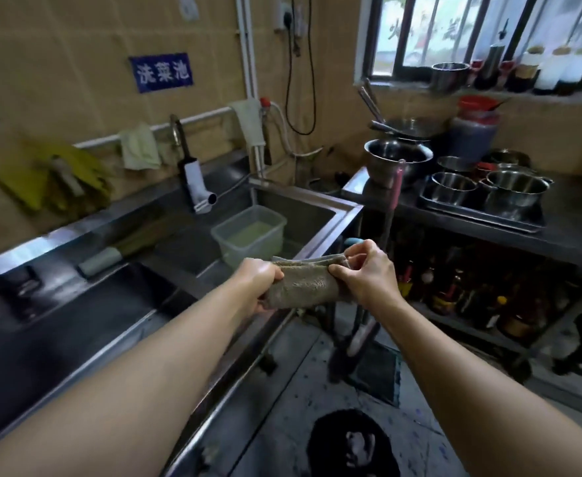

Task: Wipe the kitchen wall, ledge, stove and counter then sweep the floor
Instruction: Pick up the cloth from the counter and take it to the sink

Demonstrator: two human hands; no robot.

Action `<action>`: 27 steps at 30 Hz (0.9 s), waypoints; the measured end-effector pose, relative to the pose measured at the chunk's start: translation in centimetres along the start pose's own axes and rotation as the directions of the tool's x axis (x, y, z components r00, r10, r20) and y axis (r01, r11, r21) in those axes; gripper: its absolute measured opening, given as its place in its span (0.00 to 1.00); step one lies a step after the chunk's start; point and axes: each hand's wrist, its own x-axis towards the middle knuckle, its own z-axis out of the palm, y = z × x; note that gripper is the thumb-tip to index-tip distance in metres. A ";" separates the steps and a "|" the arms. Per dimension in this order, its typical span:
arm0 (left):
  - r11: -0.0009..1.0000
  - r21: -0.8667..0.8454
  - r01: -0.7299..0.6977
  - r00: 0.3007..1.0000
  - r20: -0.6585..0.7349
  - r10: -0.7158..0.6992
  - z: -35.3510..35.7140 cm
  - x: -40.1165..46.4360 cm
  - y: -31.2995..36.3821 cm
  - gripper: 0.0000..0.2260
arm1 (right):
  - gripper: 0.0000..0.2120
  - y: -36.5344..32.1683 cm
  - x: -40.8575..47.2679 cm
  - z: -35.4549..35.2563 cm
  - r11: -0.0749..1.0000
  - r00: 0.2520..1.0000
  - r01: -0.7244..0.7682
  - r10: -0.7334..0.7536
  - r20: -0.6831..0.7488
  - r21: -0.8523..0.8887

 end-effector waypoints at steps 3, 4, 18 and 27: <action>0.999 -0.021 0.032 0.998 -0.046 -0.033 -5.9 -1.2 -2.3 0.03 | 0.23 -2.8 -2.7 4.5 0.999 0.996 0.038 -0.037 0.084 -0.009; 0.999 -0.033 0.037 0.997 -0.067 -0.039 -7.8 -1.6 -3.2 0.05 | 0.25 -3.6 -3.4 5.9 0.999 0.992 0.049 -0.047 0.118 -0.012; 0.982 -0.184 0.031 0.840 -0.528 -0.125 -23.3 -11.4 -13.0 0.07 | 0.18 -12.3 -11.8 18.6 0.984 0.656 0.085 -0.173 0.735 0.155; 0.931 -0.361 0.056 0.656 -0.690 -0.306 -28.5 -22.2 -19.5 0.09 | 0.11 -16.2 -21.9 24.2 0.948 0.394 0.179 -0.314 0.864 0.263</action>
